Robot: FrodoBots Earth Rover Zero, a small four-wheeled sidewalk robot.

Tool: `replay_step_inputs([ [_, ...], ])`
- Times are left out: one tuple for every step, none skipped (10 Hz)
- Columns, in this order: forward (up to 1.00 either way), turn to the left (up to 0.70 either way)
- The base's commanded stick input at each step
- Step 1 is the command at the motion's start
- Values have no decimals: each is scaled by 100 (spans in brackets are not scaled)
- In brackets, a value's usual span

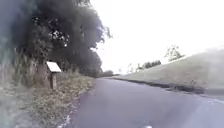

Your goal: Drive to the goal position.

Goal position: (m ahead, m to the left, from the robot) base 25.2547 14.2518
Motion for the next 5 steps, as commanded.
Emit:
replay_step_inputs([
  [100,0],
  [100,17],
  [100,37],
  [100,14],
  [100,0],
])
